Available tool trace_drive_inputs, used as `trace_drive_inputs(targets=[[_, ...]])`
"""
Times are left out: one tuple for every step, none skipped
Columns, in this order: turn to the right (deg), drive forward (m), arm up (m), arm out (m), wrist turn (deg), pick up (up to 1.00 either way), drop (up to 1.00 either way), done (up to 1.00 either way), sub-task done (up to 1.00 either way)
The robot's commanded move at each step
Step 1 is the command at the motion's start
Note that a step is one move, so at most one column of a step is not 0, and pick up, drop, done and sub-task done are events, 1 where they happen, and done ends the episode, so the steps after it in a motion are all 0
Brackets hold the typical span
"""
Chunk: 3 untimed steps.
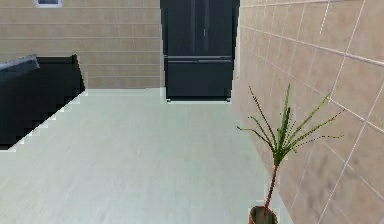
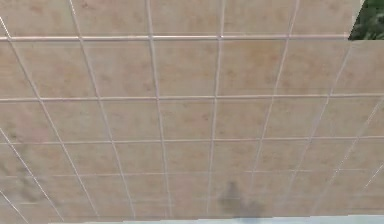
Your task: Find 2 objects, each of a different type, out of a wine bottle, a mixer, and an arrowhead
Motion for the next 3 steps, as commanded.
trace_drive_inputs(targets=[[-42.0, 0.00, 0.00, 0.00, 0.0, 0.00, 0.00, 0.00, 0.00], [0.0, 0.40, 0.00, 0.00, 0.0, 0.00, 0.00, 0.00, 0.00], [0.0, 1.00, 0.00, 0.00, 0.0, 0.00, 0.00, 0.00, 0.00]])
